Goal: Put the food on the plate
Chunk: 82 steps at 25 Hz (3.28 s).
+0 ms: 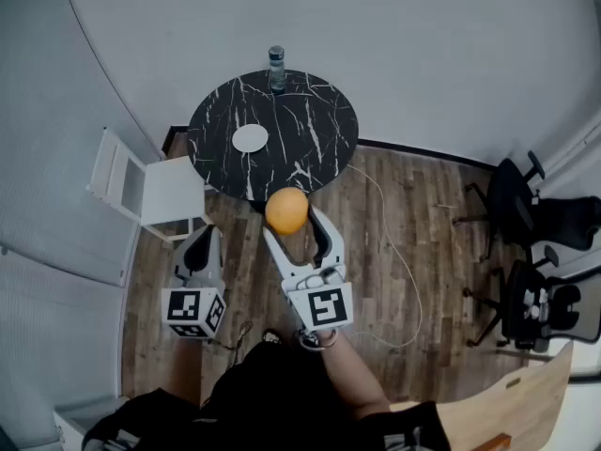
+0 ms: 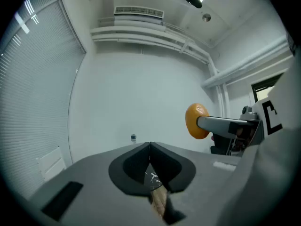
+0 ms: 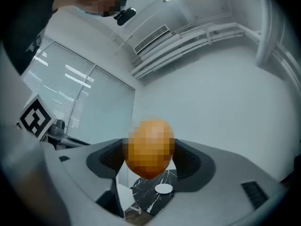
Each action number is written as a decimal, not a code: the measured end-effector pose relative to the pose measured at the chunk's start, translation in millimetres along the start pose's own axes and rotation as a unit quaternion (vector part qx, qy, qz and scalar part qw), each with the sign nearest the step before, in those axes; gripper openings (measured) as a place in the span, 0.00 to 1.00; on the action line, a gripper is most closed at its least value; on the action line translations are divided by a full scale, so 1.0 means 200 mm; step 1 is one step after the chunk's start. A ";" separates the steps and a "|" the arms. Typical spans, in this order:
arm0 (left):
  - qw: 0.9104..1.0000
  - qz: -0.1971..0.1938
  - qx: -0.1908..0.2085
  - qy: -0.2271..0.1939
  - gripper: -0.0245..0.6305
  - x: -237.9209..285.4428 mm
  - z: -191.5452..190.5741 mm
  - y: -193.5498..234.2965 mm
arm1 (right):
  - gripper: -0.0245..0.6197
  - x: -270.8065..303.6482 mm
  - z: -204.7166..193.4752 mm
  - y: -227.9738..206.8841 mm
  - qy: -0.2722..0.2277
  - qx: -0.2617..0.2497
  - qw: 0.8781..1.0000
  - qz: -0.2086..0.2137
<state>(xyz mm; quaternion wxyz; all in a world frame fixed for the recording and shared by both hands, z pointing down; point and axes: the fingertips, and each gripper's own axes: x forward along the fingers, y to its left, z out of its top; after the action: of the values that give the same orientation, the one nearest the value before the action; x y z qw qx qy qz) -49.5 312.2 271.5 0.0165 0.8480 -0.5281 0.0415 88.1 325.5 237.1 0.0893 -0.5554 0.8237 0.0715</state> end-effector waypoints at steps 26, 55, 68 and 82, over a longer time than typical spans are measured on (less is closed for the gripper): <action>0.999 0.018 -0.013 0.033 0.04 0.26 -0.14 -0.29 | 0.50 -0.08 -0.13 -0.39 0.021 -0.003 0.999 0.033; 0.997 -0.045 0.010 0.057 0.04 1.37 -0.17 0.47 | 0.50 1.22 -0.49 -0.54 0.064 0.007 0.998 0.029; 0.996 -0.007 -0.009 0.084 0.04 1.73 -0.25 0.62 | 0.50 1.54 -0.64 -0.75 0.087 -0.026 0.992 0.085; 0.988 0.037 -0.045 0.140 0.04 2.02 -0.55 0.78 | 0.50 1.84 -1.07 -0.81 0.152 -0.006 0.974 0.168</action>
<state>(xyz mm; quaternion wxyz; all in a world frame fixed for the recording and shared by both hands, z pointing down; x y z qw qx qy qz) -16.8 -110.5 413.4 0.1268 0.8121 -0.5529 0.1368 88.1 -112.4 358.6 -0.0534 -0.4141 0.9087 0.0056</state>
